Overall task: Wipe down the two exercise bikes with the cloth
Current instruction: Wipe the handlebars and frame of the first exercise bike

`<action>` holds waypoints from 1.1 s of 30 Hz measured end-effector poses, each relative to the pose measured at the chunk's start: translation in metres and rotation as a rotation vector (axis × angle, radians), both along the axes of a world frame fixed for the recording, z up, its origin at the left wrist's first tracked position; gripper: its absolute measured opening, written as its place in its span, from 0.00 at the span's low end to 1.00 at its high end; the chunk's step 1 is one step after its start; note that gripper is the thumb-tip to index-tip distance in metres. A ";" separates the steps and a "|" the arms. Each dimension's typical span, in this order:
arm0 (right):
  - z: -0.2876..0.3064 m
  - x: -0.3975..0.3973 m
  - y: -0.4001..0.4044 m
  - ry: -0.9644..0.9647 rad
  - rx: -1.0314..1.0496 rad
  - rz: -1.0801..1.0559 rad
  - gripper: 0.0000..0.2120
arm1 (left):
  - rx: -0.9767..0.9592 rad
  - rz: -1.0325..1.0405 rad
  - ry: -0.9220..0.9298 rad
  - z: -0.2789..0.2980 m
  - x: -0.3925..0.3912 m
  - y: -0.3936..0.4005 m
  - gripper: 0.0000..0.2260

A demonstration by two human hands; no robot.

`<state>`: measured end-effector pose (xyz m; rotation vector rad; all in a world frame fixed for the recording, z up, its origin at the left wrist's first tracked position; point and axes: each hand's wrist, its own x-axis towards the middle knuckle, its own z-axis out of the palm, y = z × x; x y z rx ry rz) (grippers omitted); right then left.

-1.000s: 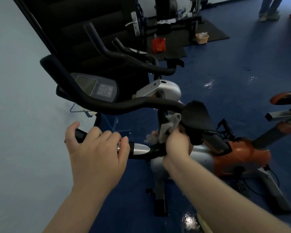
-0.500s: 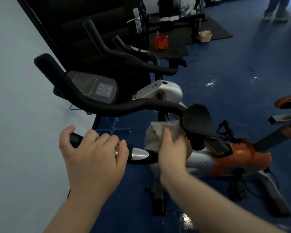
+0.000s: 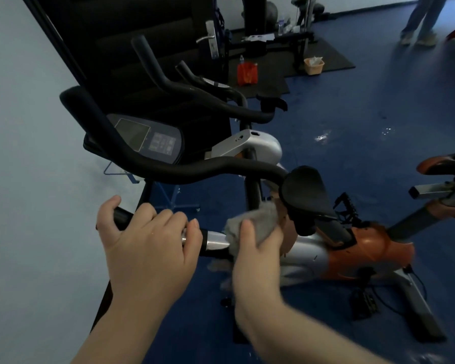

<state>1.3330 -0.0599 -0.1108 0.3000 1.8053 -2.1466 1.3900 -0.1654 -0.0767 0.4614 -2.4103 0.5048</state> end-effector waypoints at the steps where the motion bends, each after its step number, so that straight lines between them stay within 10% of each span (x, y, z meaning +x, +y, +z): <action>1: 0.000 0.005 -0.001 -0.008 -0.012 0.003 0.18 | 0.004 0.001 0.009 0.000 0.000 0.000 0.20; 11: -0.008 -0.014 0.010 0.484 0.455 0.160 0.28 | 0.020 -0.003 -0.017 0.002 0.003 0.001 0.21; 17: 0.022 -0.074 -0.010 0.395 0.970 0.436 0.31 | 0.029 -0.003 0.000 0.004 0.001 0.002 0.20; 22: 0.008 -0.055 0.005 0.407 0.854 0.346 0.16 | 0.022 -0.010 0.028 0.003 0.001 0.002 0.20; 33: 0.011 -0.068 -0.004 0.432 0.870 0.358 0.18 | 0.029 0.004 0.033 0.000 0.000 0.002 0.21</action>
